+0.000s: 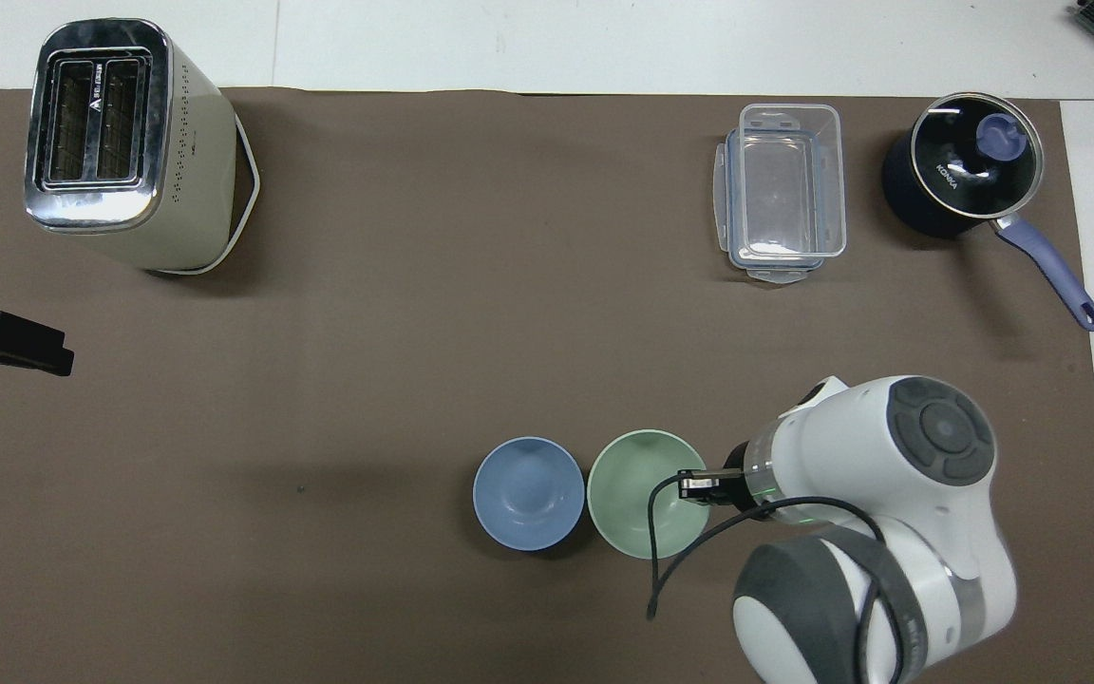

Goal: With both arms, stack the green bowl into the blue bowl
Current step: 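Lift the green bowl with the right gripper over the blue bowl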

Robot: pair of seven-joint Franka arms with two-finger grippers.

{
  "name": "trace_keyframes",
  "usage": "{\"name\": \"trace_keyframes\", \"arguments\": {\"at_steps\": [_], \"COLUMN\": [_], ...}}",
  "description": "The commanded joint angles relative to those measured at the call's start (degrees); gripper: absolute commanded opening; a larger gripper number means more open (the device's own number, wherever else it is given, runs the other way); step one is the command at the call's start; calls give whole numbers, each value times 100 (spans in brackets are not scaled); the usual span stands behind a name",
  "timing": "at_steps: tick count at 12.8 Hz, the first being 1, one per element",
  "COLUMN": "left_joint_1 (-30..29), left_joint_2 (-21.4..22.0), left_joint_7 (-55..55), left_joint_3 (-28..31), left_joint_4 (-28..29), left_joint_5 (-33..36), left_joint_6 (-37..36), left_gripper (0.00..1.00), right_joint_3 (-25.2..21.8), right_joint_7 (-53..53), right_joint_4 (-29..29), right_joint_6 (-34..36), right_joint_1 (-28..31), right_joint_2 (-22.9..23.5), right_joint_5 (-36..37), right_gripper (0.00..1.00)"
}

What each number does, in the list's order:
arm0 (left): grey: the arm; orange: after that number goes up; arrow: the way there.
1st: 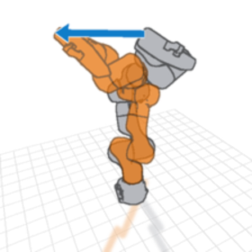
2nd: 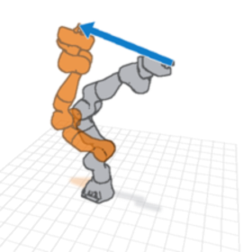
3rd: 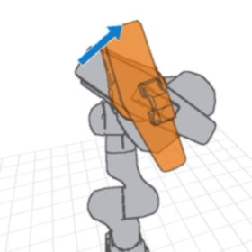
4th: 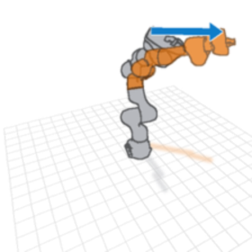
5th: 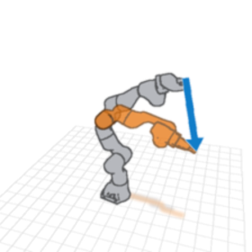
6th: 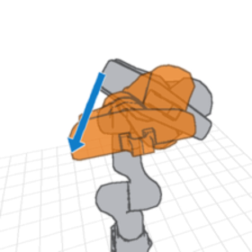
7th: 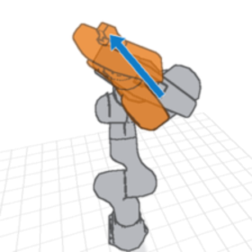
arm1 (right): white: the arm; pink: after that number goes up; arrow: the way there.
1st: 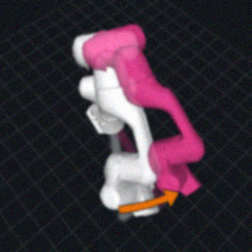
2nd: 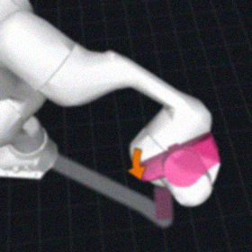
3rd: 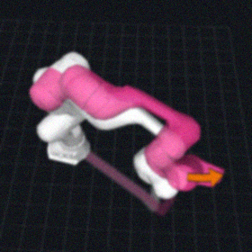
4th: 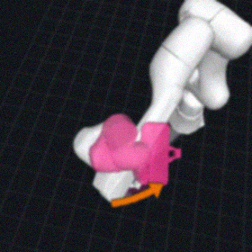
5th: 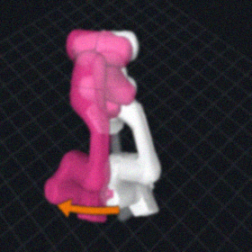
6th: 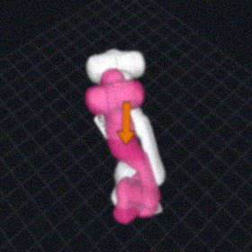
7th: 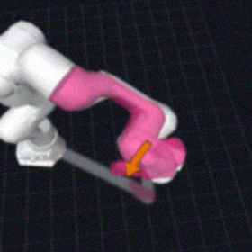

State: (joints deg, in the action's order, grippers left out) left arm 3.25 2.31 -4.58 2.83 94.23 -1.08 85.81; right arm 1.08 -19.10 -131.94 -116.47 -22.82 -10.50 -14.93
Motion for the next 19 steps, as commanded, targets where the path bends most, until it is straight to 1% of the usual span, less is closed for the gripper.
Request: {"name": "trace_keyframes", "arguments": {"at_steps": [1,3,5,7,10,16,17,19], "left_joint_1": [-35,-35,-35,-35,-35,-35,-35,-35], "left_joint_2": [77,77,77,77,77,77,77,77], "left_joint_7": [19,19,19,19,19,19,19,19], "left_joint_3": [-28,-28,-28,-28,-28,-28,-28,-28], "left_joint_4": [87,87,87,87,87,87,87,87], "left_joint_5": [126,126,126,126,126,126,126,126], "left_joint_6": [-38,-38,-38,-38,-38,-38,-38,-38], "left_gripper": [100,100,100,100,100,100,100,100], "right_joint_3": [-29,-20,-20,-20,-20,-20,-20,-20], "right_joint_7": [-207,-304,-690,-621,-691,-709,-700,-700], "right_joint_4": [20,28,37,54,186,151,151,134], "right_joint_6": [-270,-481,-875,-956,-1210,-1264,-1429,-1501], "right_joint_1": [-292,-530,-898,-944,-1127,-1146,-1155,-1155], "right_joint_2": [21,152,319,364,653,873,944,997], "right_joint_5": [-325,-396,-396,-379,-379,-379,-379,-379], "right_gripper": [0,0,0,0,0,0,0,0]}}
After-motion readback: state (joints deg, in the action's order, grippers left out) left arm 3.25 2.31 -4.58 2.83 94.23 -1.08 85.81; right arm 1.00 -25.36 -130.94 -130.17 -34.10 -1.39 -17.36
